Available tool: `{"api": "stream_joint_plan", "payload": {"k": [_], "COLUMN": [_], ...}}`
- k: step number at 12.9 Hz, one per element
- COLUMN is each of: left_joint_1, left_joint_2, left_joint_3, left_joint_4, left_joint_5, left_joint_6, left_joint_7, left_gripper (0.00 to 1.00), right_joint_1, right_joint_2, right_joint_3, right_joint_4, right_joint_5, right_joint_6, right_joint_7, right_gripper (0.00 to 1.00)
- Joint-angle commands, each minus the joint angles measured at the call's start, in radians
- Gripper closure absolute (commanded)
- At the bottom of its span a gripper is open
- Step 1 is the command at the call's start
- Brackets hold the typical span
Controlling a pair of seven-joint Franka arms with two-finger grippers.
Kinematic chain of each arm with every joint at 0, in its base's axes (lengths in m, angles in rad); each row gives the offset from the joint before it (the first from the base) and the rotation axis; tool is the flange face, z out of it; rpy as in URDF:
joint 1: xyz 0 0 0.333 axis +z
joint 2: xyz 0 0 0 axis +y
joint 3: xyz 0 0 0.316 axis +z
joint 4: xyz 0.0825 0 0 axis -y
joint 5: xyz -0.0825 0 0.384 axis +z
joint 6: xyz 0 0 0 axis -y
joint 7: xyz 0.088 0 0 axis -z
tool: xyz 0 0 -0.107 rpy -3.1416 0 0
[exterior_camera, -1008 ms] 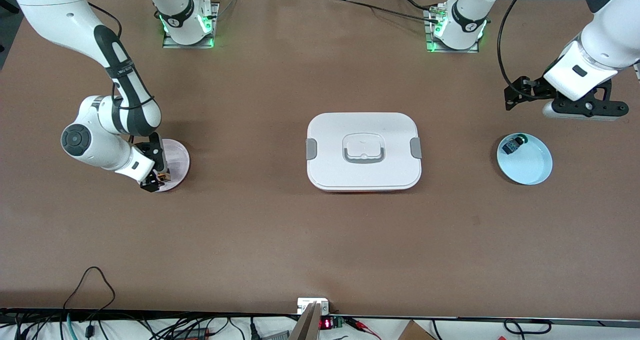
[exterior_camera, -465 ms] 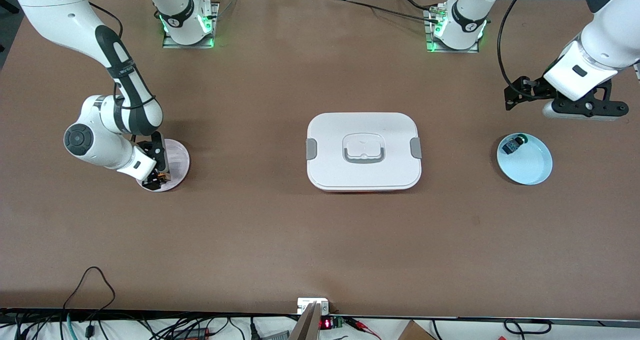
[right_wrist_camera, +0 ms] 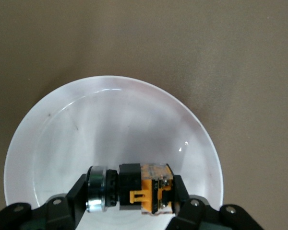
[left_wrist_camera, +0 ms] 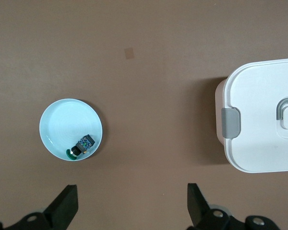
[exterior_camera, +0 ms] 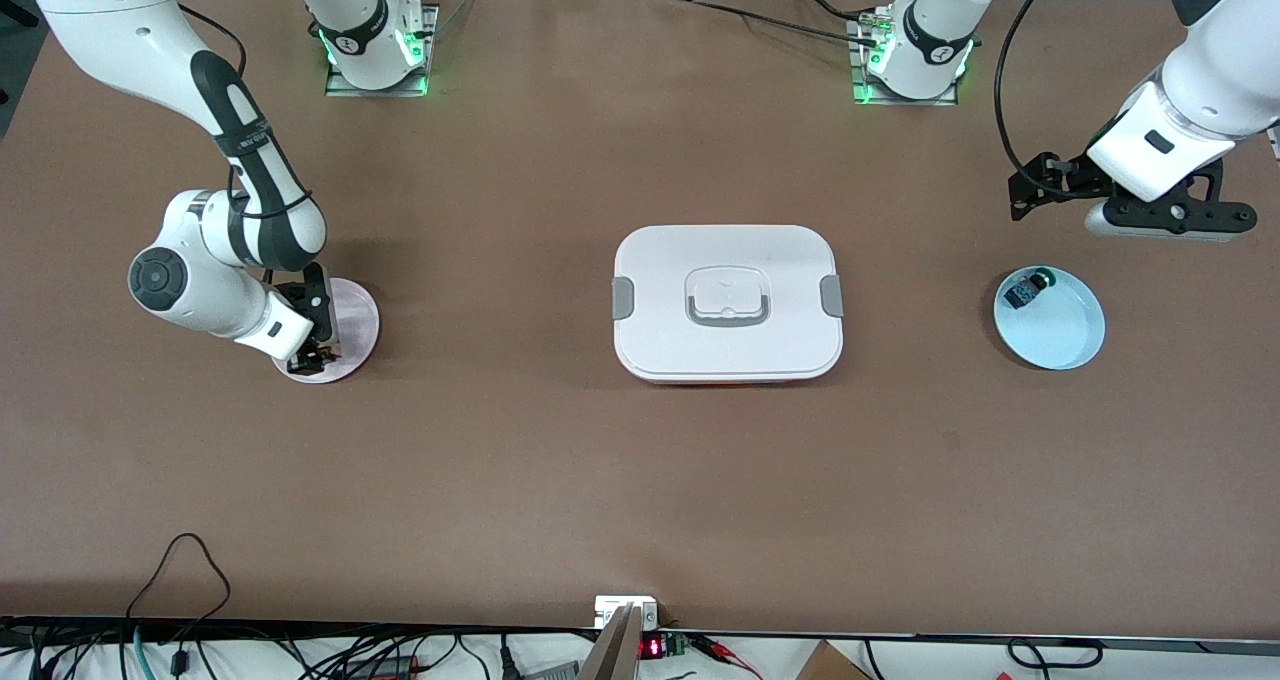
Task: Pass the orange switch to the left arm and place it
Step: 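Lift the switch with the right gripper and carry it over the box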
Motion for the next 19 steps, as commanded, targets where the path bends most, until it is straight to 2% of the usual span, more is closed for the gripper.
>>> {"api": "stream_joint_plan", "payload": {"k": [1, 4, 7, 8, 11, 15, 16, 19], "left_joint_1": [0.0, 0.0, 0.0, 0.0, -0.002, 0.0, 0.0, 0.003], "left_joint_2": [-0.011, -0.011, -0.011, -0.011, -0.011, -0.011, -0.011, 0.014], "left_joint_3": [-0.002, -0.002, -0.003, -0.003, -0.003, -0.002, 0.0, 0.0], "left_joint_4": [0.009, 0.009, 0.011, 0.011, 0.011, 0.011, 0.011, 0.043], "left_joint_5": [0.008, 0.008, 0.006, 0.008, 0.006, 0.006, -0.003, -0.049], "left_joint_6": [-0.021, -0.021, -0.021, -0.021, -0.021, -0.021, -0.019, -0.048], "left_joint_7": [-0.012, -0.011, -0.011, -0.011, -0.011, -0.011, -0.011, -0.001], "left_gripper": [0.0, 0.0, 0.0, 0.0, 0.0, 0.0, 0.0, 0.0], "right_joint_1": [-0.005, -0.005, -0.008, -0.005, -0.004, -0.001, -0.001, -0.001], "right_joint_2": [-0.01, -0.011, -0.025, -0.034, -0.077, -0.079, -0.079, -0.073], "right_joint_3": [0.009, 0.01, 0.021, 0.021, 0.055, 0.114, 0.136, 0.226], "right_joint_4": [-0.019, -0.017, 0.0, 0.017, 0.085, 0.19, 0.202, 0.242], "right_joint_5": [0.015, 0.015, 0.016, 0.019, 0.101, 0.315, 0.382, 0.513], "right_joint_6": [0.018, 0.016, -0.013, -0.053, -0.235, -0.402, -0.419, -0.421], "right_joint_7": [-0.003, -0.009, -0.009, -0.009, -0.012, 0.009, 0.029, 0.11], "right_gripper": [0.48, 0.73, 0.79, 0.8, 0.85, 0.86, 0.86, 0.86]}}
